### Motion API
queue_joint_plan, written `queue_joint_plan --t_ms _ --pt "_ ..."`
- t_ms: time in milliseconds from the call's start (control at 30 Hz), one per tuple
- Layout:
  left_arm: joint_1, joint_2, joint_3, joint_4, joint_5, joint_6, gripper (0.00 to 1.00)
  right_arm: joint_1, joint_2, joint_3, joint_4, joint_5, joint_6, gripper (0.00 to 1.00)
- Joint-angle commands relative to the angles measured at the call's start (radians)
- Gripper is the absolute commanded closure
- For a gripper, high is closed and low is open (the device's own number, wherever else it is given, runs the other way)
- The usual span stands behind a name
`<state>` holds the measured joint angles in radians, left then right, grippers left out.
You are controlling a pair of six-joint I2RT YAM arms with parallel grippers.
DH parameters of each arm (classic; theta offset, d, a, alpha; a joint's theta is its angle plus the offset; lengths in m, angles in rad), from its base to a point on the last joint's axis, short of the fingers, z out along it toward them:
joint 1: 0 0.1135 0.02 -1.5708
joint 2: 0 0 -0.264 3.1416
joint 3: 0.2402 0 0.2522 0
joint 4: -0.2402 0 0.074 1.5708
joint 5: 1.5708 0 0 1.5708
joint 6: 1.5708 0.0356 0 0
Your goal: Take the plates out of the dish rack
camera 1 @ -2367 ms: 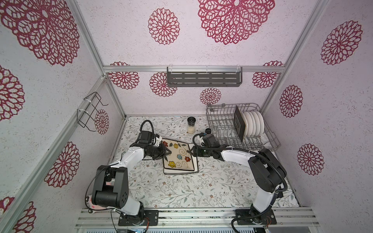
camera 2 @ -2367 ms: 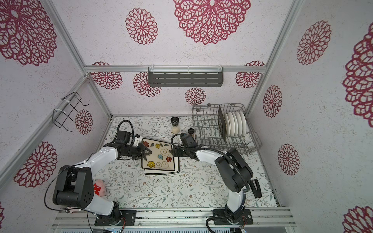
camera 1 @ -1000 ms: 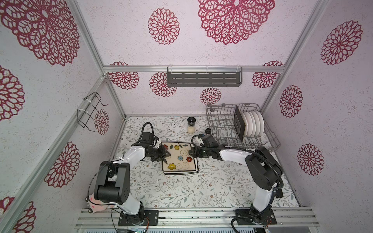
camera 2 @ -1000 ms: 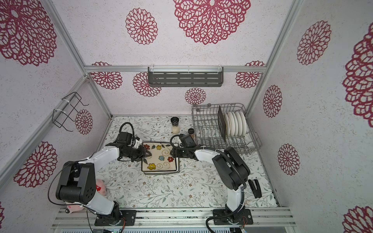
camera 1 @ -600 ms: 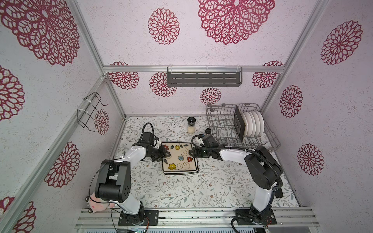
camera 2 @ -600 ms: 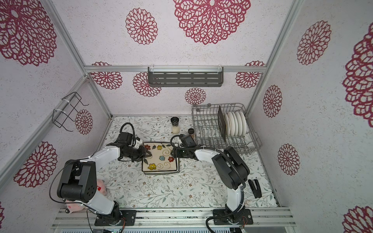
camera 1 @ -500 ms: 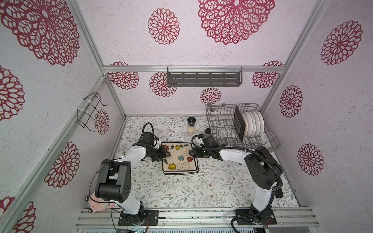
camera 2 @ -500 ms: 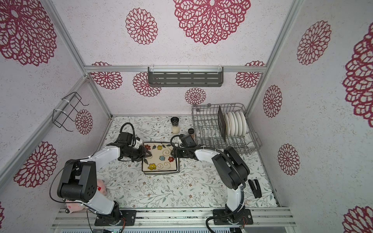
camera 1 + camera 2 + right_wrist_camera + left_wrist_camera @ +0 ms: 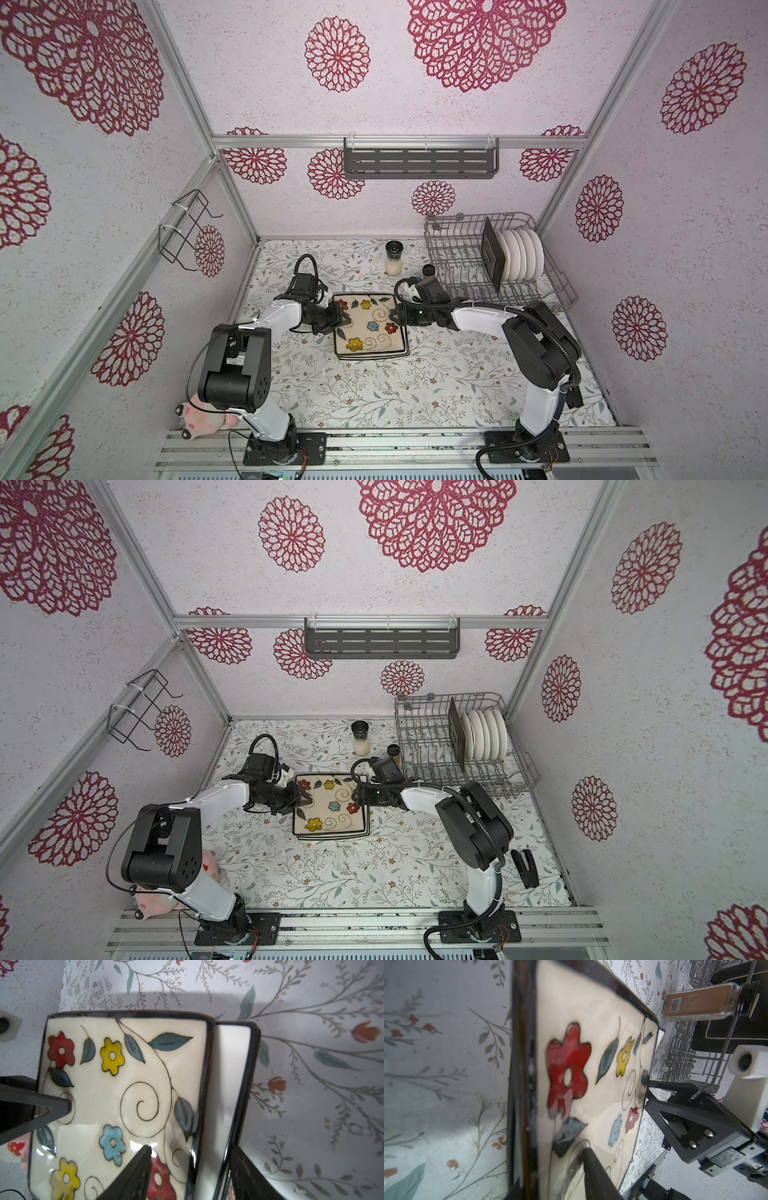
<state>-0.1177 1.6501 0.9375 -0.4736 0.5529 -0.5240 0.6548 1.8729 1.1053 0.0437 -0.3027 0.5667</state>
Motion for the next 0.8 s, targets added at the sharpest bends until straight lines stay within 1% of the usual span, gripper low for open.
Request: queue_joint_plan --t_ms 0,100,200,267,767 --pt "-0.008 0.007 0.024 0.012 -0.003 0.019 0.64 -0.003 0.006 0.033 0.002 -0.028 -0.024 0.38" --pt "-0.010 0.011 0.029 0.003 -0.013 0.022 0.64 -0.003 0.006 0.033 0.001 -0.031 -0.026 0.38" --pt "-0.010 0.014 0.032 -0.006 -0.024 0.025 0.63 -0.003 0.012 0.034 0.001 -0.041 -0.027 0.42" --pt "-0.011 0.017 0.032 -0.010 -0.028 0.026 0.63 -0.001 0.014 0.036 -0.001 -0.045 -0.030 0.42" --pt "-0.016 0.022 0.041 -0.035 -0.062 0.039 0.61 -0.002 0.017 0.037 -0.007 -0.050 -0.039 0.42"
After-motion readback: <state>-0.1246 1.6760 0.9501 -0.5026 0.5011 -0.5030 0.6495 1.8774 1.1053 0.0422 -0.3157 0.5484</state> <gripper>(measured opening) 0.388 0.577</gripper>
